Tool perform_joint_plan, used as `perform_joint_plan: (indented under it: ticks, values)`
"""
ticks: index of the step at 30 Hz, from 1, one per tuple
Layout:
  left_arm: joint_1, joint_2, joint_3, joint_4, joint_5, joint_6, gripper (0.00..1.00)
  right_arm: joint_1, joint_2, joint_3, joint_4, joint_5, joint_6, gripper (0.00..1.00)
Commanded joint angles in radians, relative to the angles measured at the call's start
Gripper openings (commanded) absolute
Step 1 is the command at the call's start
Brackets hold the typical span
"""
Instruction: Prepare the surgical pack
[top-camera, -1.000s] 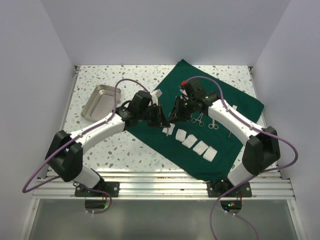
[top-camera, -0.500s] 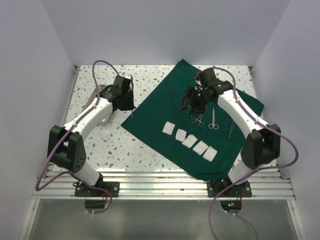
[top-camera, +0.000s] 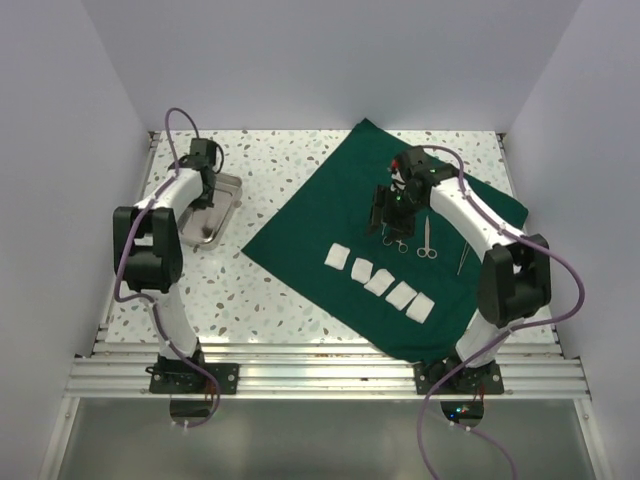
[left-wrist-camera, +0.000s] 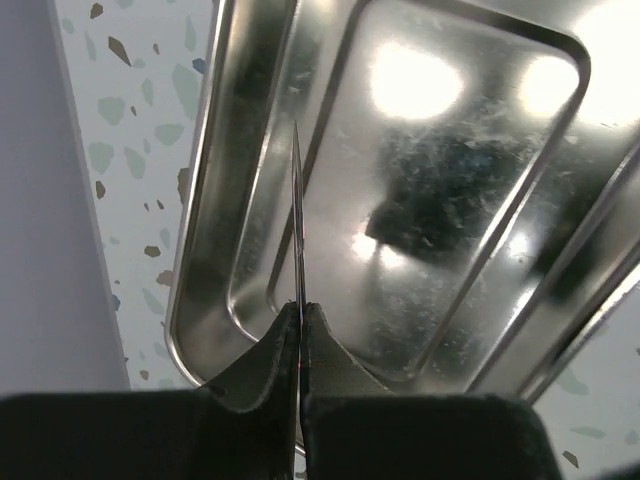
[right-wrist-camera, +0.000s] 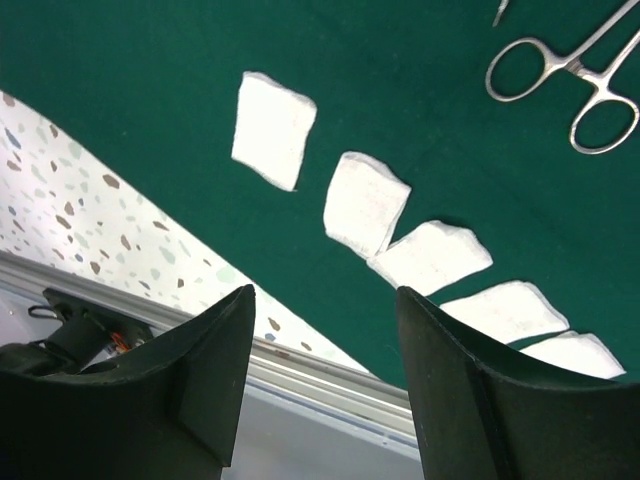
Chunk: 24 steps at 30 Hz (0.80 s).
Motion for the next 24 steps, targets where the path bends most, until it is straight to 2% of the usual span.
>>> perform_joint_plan:
  ticks: [1, 6, 9, 13, 14, 16, 21, 22, 24]
  values:
    - [0.04, 0.027, 0.088, -0.007, 0.068, 0.064, 0.0, -0.035, 0.027, 0.033, -0.002, 0.002, -0.016, 0.62]
    - [0.059, 0.061, 0.094, -0.028, 0.206, 0.029, 0.0, -0.061, 0.092, 0.096, -0.02, 0.114, 0.002, 0.64]
    - [0.06, 0.075, 0.088, -0.053, 0.209, 0.021, 0.0, -0.081, 0.138, 0.13, -0.04, 0.233, 0.011, 0.61]
    - [0.062, 0.087, 0.07, -0.061, 0.206, -0.017, 0.0, -0.087, 0.205, 0.179, -0.015, 0.302, -0.004, 0.55]
    - [0.062, 0.086, 0.067, -0.059, 0.207, -0.02, 0.02, -0.089, 0.225, 0.193, -0.009, 0.322, -0.004, 0.51]
    - [0.062, 0.086, 0.056, -0.057, 0.213, -0.056, 0.11, -0.089, 0.267, 0.214, 0.039, 0.322, -0.001, 0.49]
    - [0.062, 0.063, 0.039, -0.054, 0.226, -0.08, 0.3, -0.087, 0.374, 0.306, 0.06, 0.309, 0.034, 0.35]
    - [0.062, 0.052, 0.037, -0.054, 0.224, -0.086, 0.35, -0.087, 0.402, 0.335, 0.057, 0.306, 0.036, 0.34]
    - [0.062, 0.037, 0.033, -0.05, 0.229, -0.095, 0.39, -0.086, 0.42, 0.351, 0.058, 0.301, 0.04, 0.34]
